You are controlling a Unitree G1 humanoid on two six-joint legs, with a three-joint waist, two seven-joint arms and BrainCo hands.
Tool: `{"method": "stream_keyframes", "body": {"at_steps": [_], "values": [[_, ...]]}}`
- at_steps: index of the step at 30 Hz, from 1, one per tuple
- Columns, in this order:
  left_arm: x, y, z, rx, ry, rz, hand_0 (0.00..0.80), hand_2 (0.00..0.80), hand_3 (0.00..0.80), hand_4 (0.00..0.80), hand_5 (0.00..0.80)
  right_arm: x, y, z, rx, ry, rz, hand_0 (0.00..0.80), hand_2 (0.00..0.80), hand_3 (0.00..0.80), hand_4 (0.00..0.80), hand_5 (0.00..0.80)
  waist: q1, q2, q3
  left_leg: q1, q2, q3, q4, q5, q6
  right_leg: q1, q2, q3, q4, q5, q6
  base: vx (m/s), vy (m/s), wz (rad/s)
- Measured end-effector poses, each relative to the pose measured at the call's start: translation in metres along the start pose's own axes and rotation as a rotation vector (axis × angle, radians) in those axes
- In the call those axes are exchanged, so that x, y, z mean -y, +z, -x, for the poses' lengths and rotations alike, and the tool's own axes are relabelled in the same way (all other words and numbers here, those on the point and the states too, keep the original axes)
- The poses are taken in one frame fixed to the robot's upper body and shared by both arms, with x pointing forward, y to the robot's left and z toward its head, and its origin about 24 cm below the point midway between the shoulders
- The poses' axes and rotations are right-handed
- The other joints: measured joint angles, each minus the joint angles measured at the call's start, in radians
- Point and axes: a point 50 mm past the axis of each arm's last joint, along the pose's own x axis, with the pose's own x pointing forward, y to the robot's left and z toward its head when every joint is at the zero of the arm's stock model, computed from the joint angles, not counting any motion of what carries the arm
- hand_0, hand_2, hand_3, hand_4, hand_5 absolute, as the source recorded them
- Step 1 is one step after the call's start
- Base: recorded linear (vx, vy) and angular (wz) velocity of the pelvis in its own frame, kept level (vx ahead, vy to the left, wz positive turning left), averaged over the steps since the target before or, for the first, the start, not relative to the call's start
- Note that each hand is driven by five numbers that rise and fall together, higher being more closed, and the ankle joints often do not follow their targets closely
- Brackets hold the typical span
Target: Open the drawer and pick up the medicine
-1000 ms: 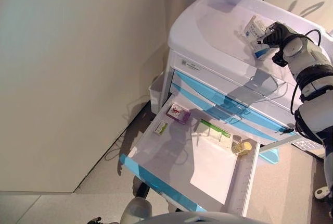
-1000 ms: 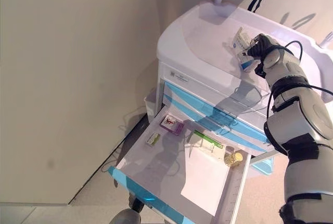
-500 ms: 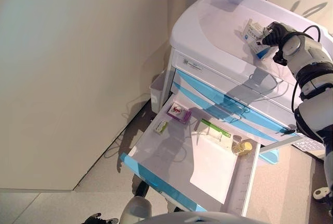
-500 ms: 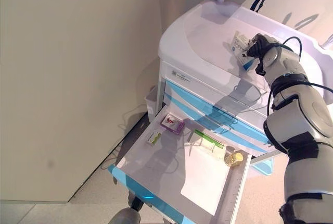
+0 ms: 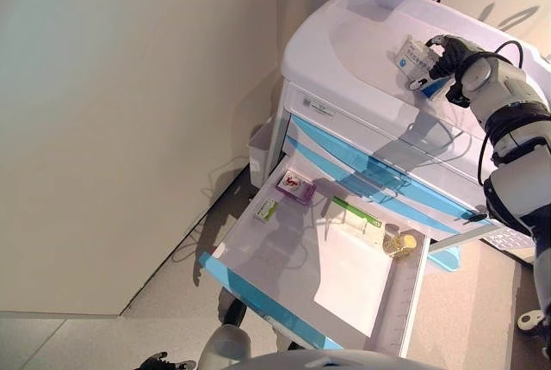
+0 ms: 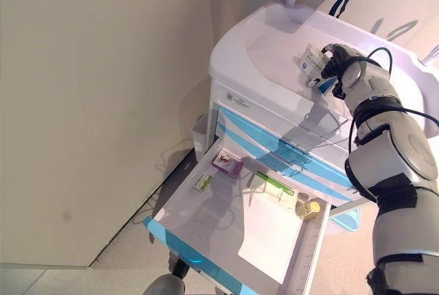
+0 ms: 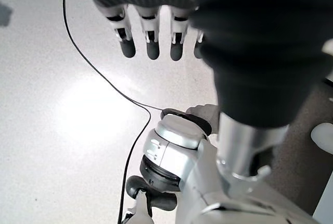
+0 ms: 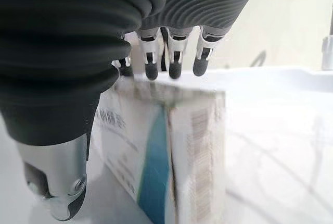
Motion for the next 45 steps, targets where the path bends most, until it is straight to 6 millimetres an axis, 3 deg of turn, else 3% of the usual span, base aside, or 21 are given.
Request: {"method": "stream_keyframes", "body": {"at_steps": [9,12,17,21,23,29,30,31,35,36,38,41,42,43,44,45], "values": [[-0.001,-0.001,0.0,0.002,0.01,0.008,0.0,0.0,0.0,0.0,0.0,0.033,0.025,0.003,0.127,-0.179,-0.239,0.0,0.0,0.0,0.0,0.0,-0.014,0.0,0.0,0.024,0.005,0.012,-0.006,-0.001,0.0,0.017,0.0,0.009,0.0,-0.001,0.002,0.001,0.003,-0.03],[-0.002,-0.004,0.001,-0.008,0.029,0.019,0.0,0.0,0.0,0.0,0.0,0.074,0.045,0.018,0.293,-0.372,-0.396,0.0,0.0,0.0,0.0,0.0,-0.031,0.001,0.0,0.044,0.004,0.023,-0.01,-0.001,0.001,0.025,-0.004,0.023,0.0,0.001,0.0,0.002,0.015,-0.07],[-0.001,-0.007,0.001,-0.012,0.039,0.023,0.0,0.0,0.0,0.0,0.0,0.111,0.028,0.038,0.367,-0.575,-0.601,0.0,0.0,0.0,0.0,0.0,-0.042,0.02,-0.008,0.077,0.006,0.058,-0.011,-0.009,0.001,0.052,-0.012,0.041,0.0,-0.001,0.002,-0.011,0.021,-0.15],[0.002,-0.014,0.002,-0.029,0.042,0.03,0.0,0.0,0.0,0.0,0.0,0.119,0.002,0.054,0.399,-0.704,-0.746,0.0,0.0,0.0,0.0,0.0,-0.074,0.048,-0.035,0.092,0.007,0.08,-0.011,-0.013,0.002,0.056,-0.014,0.058,-0.001,0.001,0.005,-0.032,0.019,-0.18],[0.006,-0.015,0.002,-0.03,0.037,0.032,0.0,0.0,0.0,0.0,0.0,0.116,-0.02,0.059,0.364,-0.76,-0.794,0.0,0.0,0.0,0.0,0.0,-0.085,0.069,-0.049,0.094,0.008,0.091,-0.011,-0.014,0.002,0.051,-0.014,0.07,-0.001,0.005,0.005,-0.037,0.028,-0.18],[0.03,-0.027,0.004,-0.052,-0.02,0.008,0.0,0.0,0.0,0.0,0.0,0.074,-0.086,0.083,0.234,-0.843,-0.829,0.0,0.0,0.0,0.0,0.0,-0.152,0.139,-0.071,0.134,0.018,0.149,-0.012,-0.024,0.015,0.068,-0.006,0.123,-0.002,0.018,-0.002,-0.032,0.015,-0.29],[0.033,-0.021,0.003,-0.039,-0.03,0.001,0.0,0.0,0.0,0.0,0.0,0.068,-0.097,0.088,0.207,-0.85,-0.826,0.0,0.0,0.0,0.0,0.0,-0.177,0.146,-0.072,0.143,0.018,0.155,-0.011,-0.025,0.015,0.066,-0.005,0.138,0.0,0.021,-0.001,-0.042,0.008,-0.17],[0.036,-0.022,0.003,-0.04,-0.038,-0.003,0.0,0.0,0.0,0.0,0.0,0.059,-0.108,0.094,0.179,-0.86,-0.837,0.0,0.0,0.0,0.0,0.0,-0.174,0.149,-0.073,0.145,0.021,0.155,-0.015,-0.026,0.014,0.07,-0.005,0.134,-0.002,0.021,-0.001,-0.038,0.018,-0.16],[0.042,-0.008,0.002,0.004,-0.056,-0.084,0.0,0.0,0.0,0.0,0.0,0.003,-0.149,0.113,-0.01,-0.844,-0.879,0.0,0.0,0.0,0.0,0.0,-0.233,0.178,-0.068,0.148,0.032,0.193,-0.013,-0.035,0.008,0.051,0.002,0.166,-0.002,0.026,-0.002,-0.062,0.015,-0.28],[0.043,-0.007,0.002,0.008,-0.057,-0.09,0.0,0.0,0.0,0.0,0.0,-0.003,-0.155,0.118,-0.032,-0.841,-0.868,0.0,0.0,0.0,0.0,0.0,-0.234,0.178,-0.067,0.149,0.036,0.202,-0.019,-0.037,0.007,0.053,0.001,0.168,-0.004,0.026,-0.002,-0.005,0.006,-0.29],[0.046,-0.002,0.001,0.03,-0.066,-0.091,0.0,0.0,0.0,0.0,0.0,-0.054,-0.184,0.14,-0.202,-0.746,-0.827,0.0,0.0,0.0,0.0,0.0,-0.241,0.188,-0.062,0.162,0.041,0.228,-0.017,-0.047,0.003,0.051,0.005,0.196,-0.003,0.026,-0.002,-0.011,0.004,-0.34],[0.048,0.0,0.001,0.033,-0.071,-0.09,0.0,0.0,0.0,0.0,0.0,-0.1,-0.208,0.161,-0.384,-0.648,-0.811,0.0,0.0,0.0,0.0,0.0,-0.251,0.201,-0.053,0.17,0.046,0.255,-0.017,-0.055,0.002,0.04,0.007,0.202,-0.004,0.034,-0.004,-0.009,-0.01,-0.4],[0.049,0.0,0.001,0.033,-0.074,-0.09,0.0,0.0,0.0,0.0,0.0,-0.128,-0.227,0.181,-0.512,-0.558,-0.782,0.0,0.0,0.0,0.0,0.0,-0.244,0.204,-0.051,0.171,0.048,0.261,-0.018,-0.057,0.003,0.04,0.011,0.208,-0.004,0.035,-0.005,-0.006,-0.005,-0.18],[0.049,0.003,0.001,0.04,-0.078,-0.09,0.0,0.0,0.0,0.0,0.0,-0.144,-0.231,0.189,-0.565,-0.512,-0.789,0.0,0.0,0.0,0.0,0.0,-0.253,0.207,-0.048,0.171,0.045,0.263,-0.014,-0.057,0.002,0.037,0.012,0.21,-0.002,0.035,-0.005,-0.006,-0.016,-0.17],[0.049,-0.001,0.001,0.029,-0.083,-0.09,0.0,0.0,0.0,0.0,0.0,-0.173,-0.238,0.206,-0.655,-0.41,-0.789,0.0,0.0,0.0,0.0,0.0,-0.27,0.207,-0.045,0.174,0.048,0.268,-0.013,-0.057,0.001,0.038,0.015,0.216,-0.003,0.035,-0.005,0.003,-0.016,-0.09],[0.049,0.0,0.001,0.029,-0.085,-0.091,0.0,0.0,0.0,0.0,0.0,-0.185,-0.241,0.214,-0.688,-0.351,-0.774,0.0,0.0,0.0,0.0,0.0,-0.273,0.209,-0.04,0.177,0.049,0.269,-0.013,-0.058,0.001,0.04,0.015,0.217,-0.003,0.035,-0.005,0.002,-0.015,-0.1]]}}
